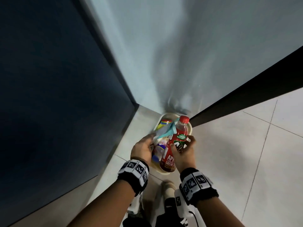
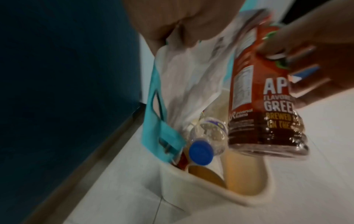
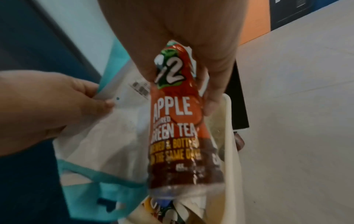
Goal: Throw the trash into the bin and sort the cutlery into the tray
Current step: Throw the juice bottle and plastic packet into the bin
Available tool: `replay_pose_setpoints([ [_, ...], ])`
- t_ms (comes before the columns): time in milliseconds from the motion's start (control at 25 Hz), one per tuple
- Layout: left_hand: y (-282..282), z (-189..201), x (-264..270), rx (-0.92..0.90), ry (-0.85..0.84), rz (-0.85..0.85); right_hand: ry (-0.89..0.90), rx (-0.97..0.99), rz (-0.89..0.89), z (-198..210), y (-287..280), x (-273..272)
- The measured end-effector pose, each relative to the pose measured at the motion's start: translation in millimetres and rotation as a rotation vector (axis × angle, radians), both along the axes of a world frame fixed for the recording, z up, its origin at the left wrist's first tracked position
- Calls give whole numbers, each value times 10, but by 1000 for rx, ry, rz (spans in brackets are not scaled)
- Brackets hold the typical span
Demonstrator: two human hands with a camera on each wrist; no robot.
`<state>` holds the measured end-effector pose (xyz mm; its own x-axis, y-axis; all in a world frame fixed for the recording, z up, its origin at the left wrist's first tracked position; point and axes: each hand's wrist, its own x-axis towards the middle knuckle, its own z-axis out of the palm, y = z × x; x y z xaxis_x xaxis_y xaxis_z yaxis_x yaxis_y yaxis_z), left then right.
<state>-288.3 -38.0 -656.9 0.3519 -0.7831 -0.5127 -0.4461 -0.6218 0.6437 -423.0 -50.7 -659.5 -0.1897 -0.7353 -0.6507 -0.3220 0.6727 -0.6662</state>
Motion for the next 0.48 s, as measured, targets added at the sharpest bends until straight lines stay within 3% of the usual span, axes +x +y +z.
replay_pose_setpoints([
  [160, -118, -258, -139, 265, -198, -391, 139, 134, -11, -389, -72, 103],
  [360, -293, -511, -159, 367, -71, -237, 345, 107, 273, -615, -235, 189],
  [480, -346, -350, -187, 438, -57, -291, 312, 94, 270, -555, -270, 121],
])
